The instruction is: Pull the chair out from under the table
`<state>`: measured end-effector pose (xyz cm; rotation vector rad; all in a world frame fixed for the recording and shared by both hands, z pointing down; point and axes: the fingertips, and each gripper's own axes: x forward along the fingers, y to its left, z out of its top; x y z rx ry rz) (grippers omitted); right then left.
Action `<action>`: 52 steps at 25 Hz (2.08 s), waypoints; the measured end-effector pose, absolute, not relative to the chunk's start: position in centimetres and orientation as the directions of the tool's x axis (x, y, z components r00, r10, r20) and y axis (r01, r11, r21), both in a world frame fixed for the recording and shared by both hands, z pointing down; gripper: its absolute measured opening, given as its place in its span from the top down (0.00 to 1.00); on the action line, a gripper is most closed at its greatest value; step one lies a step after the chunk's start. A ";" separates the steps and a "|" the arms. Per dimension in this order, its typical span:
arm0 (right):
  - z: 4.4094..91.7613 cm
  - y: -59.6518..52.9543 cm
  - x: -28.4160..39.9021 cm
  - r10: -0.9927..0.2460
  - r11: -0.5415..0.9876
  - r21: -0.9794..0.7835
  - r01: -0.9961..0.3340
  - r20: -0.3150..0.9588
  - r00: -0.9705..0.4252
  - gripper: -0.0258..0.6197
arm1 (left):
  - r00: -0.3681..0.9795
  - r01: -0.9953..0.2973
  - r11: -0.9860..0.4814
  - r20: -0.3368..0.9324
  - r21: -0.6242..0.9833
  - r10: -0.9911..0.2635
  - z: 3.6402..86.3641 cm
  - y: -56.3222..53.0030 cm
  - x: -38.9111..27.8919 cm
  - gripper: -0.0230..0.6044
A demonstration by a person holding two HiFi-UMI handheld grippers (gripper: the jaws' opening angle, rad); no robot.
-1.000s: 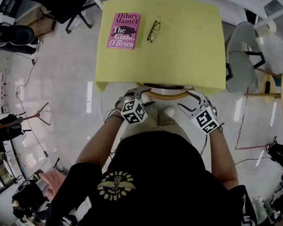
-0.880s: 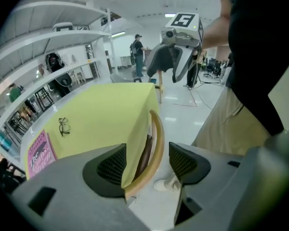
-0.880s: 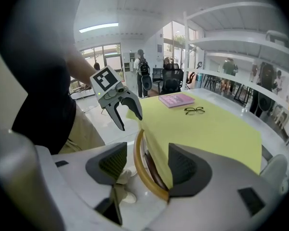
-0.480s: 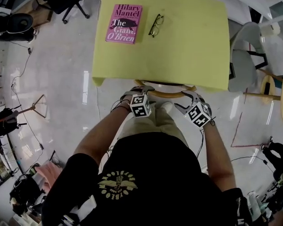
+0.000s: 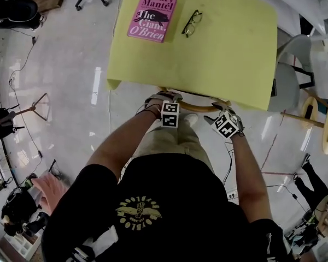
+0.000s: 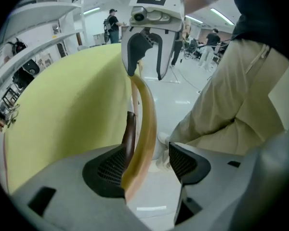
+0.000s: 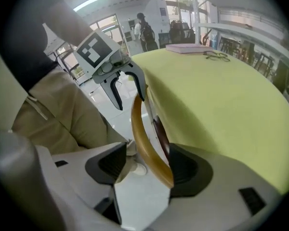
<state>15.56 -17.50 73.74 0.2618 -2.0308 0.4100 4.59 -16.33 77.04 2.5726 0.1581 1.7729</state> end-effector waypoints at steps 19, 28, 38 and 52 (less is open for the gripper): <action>82.3 -17.1 15.9 0.093 0.985 -0.122 -0.119 0.971 -0.221 0.58 | 0.218 0.128 -0.980 0.960 0.153 0.178 81.9 -16.6 3.8 0.56; 82.9 -16.9 16.3 0.101 0.990 -0.117 -0.083 0.979 -0.174 0.59 | 0.167 0.178 -0.980 0.978 0.093 0.123 82.8 -17.1 3.7 0.65; 83.2 -16.6 16.3 0.138 0.987 -0.150 -0.065 0.978 -0.157 0.60 | 0.117 0.284 -0.948 0.976 0.144 0.184 84.0 -16.7 3.4 0.67; 82.9 -16.5 15.8 0.095 0.994 -0.103 -0.034 0.978 -0.187 0.61 | 0.009 0.496 -0.864 0.994 0.087 0.105 86.6 -15.9 2.0 0.85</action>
